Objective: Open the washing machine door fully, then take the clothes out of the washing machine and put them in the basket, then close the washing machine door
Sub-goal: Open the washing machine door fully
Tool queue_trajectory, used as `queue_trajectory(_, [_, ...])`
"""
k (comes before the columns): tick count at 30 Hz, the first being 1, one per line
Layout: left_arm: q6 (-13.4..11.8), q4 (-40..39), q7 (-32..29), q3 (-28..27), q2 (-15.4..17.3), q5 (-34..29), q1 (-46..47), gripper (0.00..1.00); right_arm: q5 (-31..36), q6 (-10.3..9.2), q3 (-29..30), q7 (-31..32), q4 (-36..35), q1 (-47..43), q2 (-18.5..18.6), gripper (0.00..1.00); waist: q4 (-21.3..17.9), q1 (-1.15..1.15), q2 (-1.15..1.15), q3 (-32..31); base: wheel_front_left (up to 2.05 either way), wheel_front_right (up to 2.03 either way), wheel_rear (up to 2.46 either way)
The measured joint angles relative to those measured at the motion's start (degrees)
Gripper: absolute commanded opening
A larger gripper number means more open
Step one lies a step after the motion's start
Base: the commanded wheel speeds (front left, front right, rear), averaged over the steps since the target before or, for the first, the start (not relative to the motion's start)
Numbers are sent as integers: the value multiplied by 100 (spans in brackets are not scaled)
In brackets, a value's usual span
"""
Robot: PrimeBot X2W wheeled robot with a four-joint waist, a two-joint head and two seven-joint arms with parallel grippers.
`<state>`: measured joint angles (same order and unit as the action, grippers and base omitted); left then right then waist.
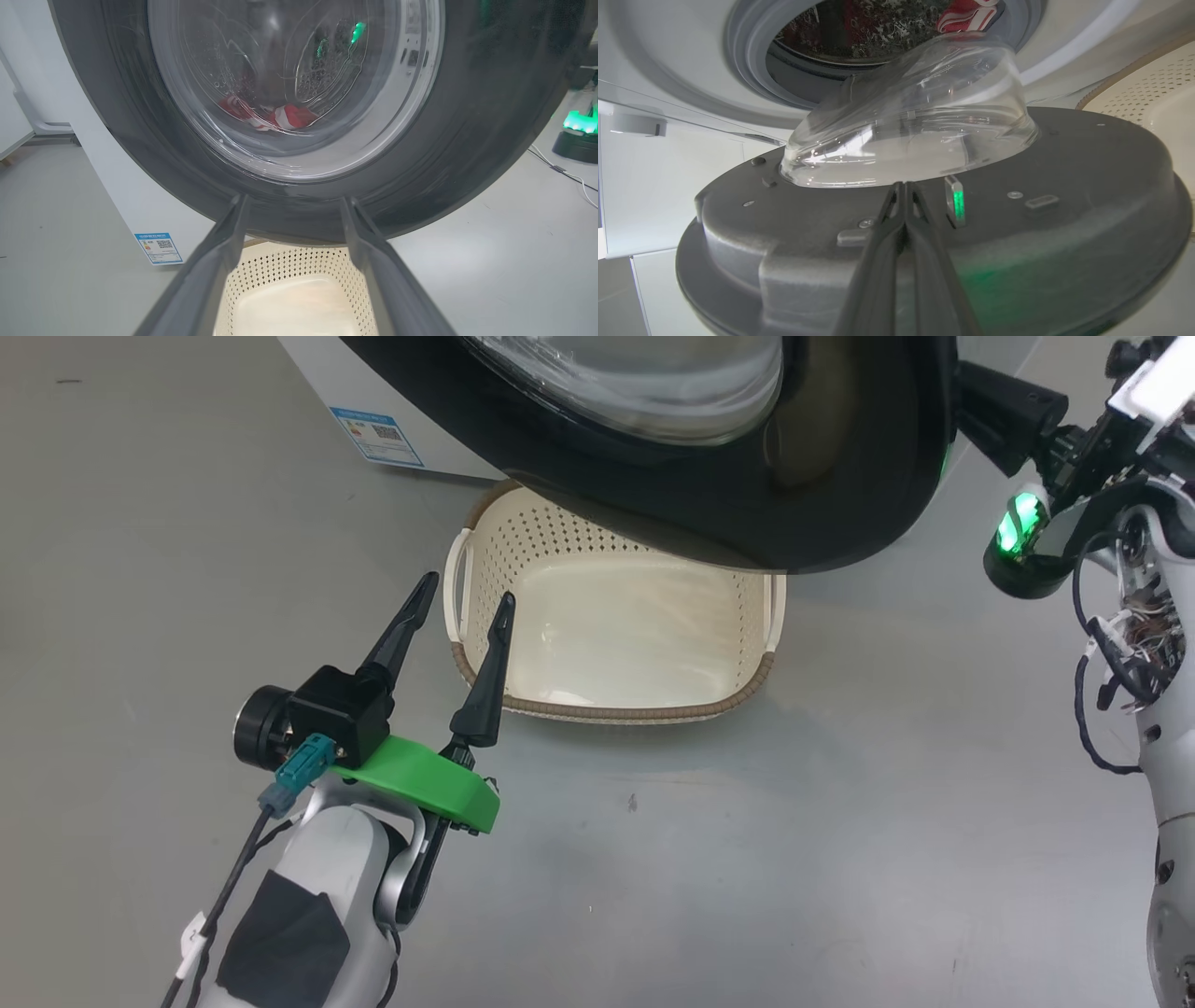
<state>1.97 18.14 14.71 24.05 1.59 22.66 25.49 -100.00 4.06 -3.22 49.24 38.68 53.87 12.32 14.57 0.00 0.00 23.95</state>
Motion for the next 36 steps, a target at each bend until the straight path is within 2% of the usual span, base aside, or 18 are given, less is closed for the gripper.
queue_trajectory(18, [4, 371, -1, 1, 2, -8, -353, 100, -97, 157, -275, 467, -175, -1031, -388, 0, 81, 0, 0, -745, 0, 0, 0])
queue_trajectory(36, [9, 669, -1, 3, 31, 46, -710, 100, -188, 237, -719, 770, -769, -2022, -750, 0, 485, 0, 0, -1325, 0, 0, 0])
